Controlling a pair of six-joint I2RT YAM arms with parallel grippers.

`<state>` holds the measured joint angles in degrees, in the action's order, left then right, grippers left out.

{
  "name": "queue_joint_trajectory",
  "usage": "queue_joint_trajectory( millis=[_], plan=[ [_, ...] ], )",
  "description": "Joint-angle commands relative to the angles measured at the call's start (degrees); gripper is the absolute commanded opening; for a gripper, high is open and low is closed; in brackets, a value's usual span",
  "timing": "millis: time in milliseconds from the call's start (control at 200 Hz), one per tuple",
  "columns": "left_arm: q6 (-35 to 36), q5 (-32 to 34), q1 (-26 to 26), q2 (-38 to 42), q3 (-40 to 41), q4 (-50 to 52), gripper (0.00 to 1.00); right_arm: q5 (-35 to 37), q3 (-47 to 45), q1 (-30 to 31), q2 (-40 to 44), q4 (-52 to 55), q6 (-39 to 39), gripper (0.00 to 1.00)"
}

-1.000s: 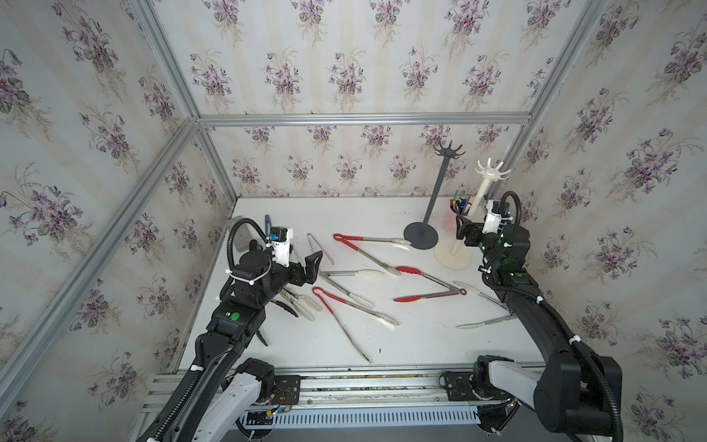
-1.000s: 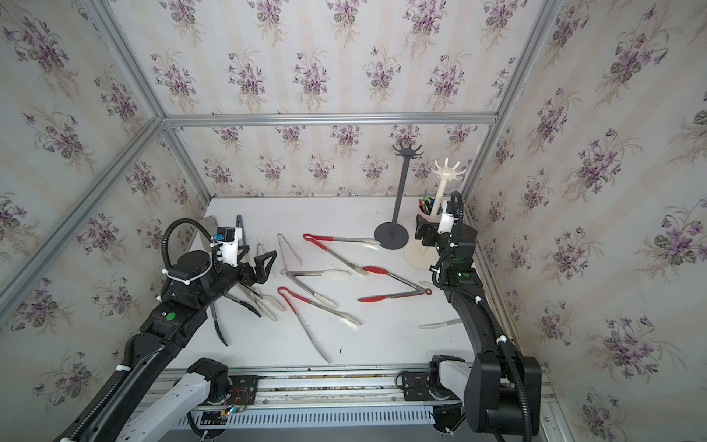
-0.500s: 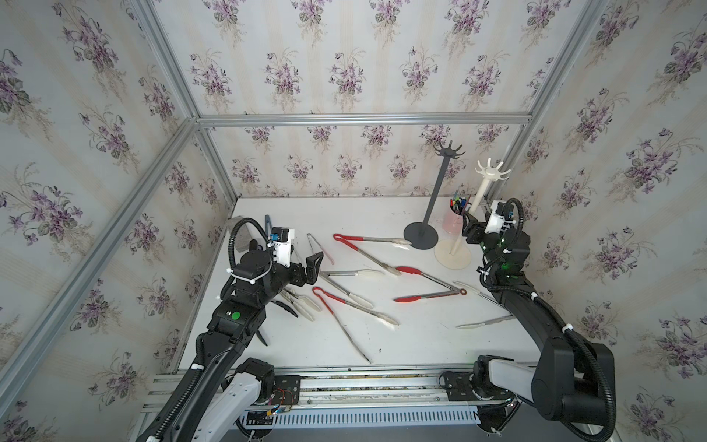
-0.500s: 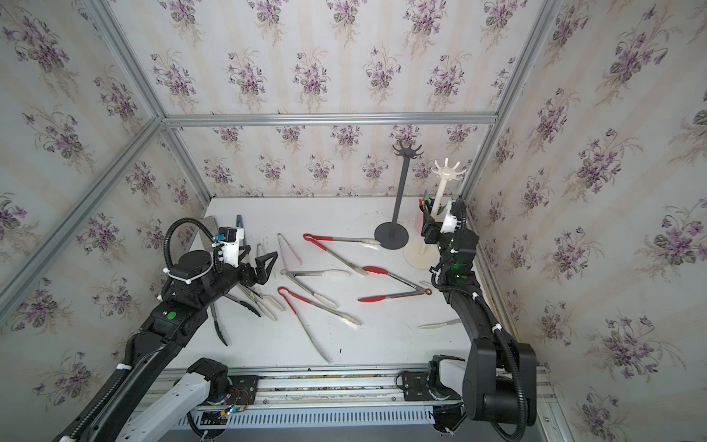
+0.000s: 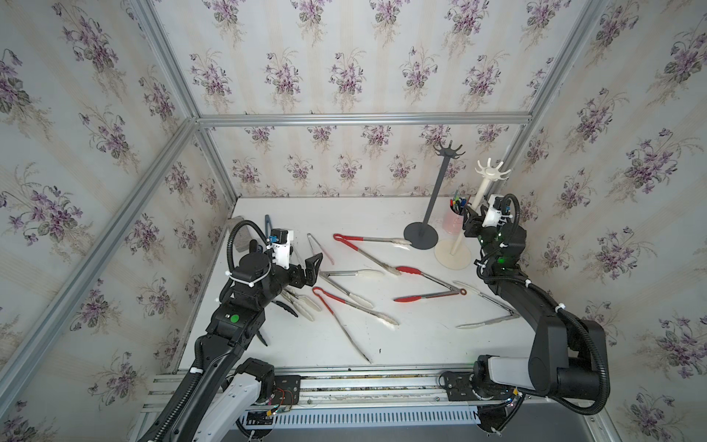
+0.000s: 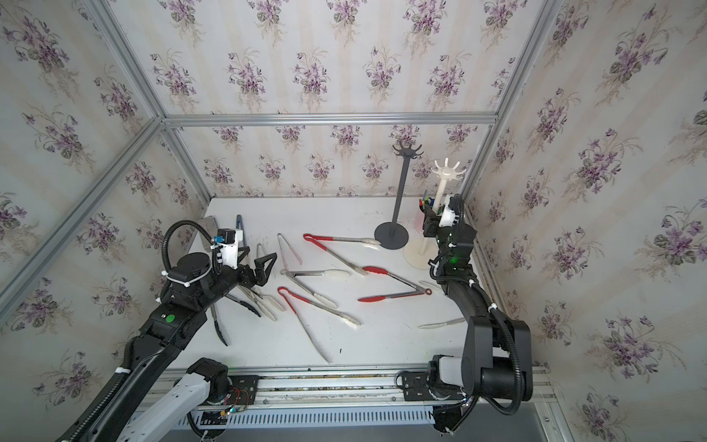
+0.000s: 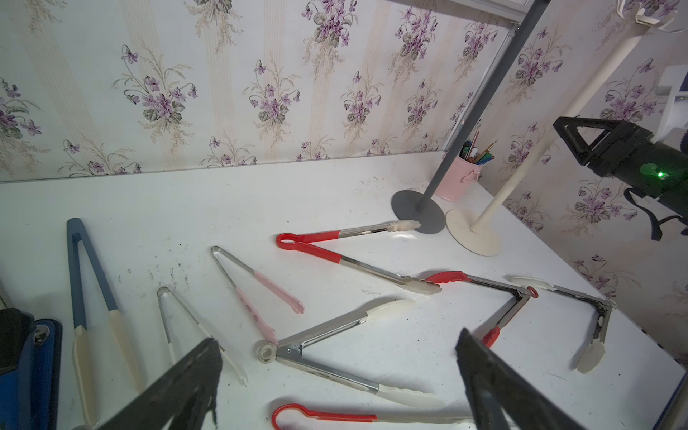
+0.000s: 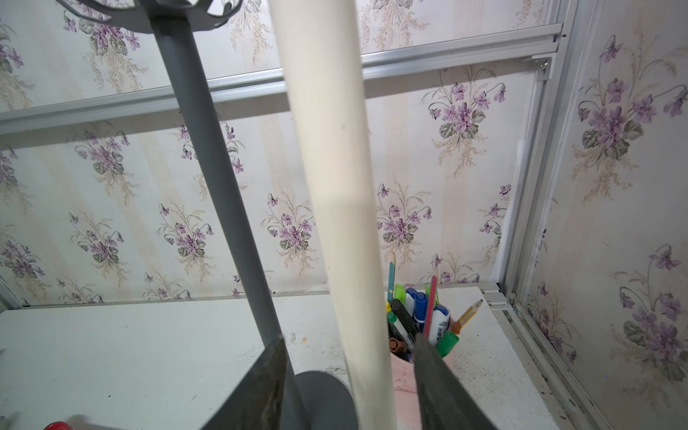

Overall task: Hang food tongs on kitchen utensil racks
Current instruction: Pick up the rack from the center of the board.

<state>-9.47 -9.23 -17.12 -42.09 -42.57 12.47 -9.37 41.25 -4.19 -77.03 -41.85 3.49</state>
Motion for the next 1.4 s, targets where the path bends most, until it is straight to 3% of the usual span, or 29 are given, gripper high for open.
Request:
queue_joint_trajectory(
  millis=[0, 205, 610, 1039, 1394],
  plan=[
    [-0.2, 0.2, 0.1, 0.2, 0.3, -0.4, 0.99, 1.3, 1.1, 0.0, -0.9, -2.7, -0.7, 0.52],
    [-0.5, 0.4, 0.0, 0.6, 0.7, -0.4, 0.99, 2.7, 1.2, 0.0, -2.0, -2.8, -1.6, 0.42],
    [0.0, 0.7, 0.1, -0.2, 0.6, -0.4, 0.99, -0.2, 2.8, 0.0, -4.0, -1.9, -1.8, 0.02],
    [-1.5, 1.2, 0.1, 0.0, 0.6, -0.4, 1.00, 2.5, 2.3, -0.1, 1.0, -0.4, -5.0, 0.00],
    [-2.3, 0.9, 0.1, -1.2, -0.5, -0.4, 0.99, 5.1, 7.1, -0.1, 6.3, 4.9, -9.2, 0.00]
  ],
)
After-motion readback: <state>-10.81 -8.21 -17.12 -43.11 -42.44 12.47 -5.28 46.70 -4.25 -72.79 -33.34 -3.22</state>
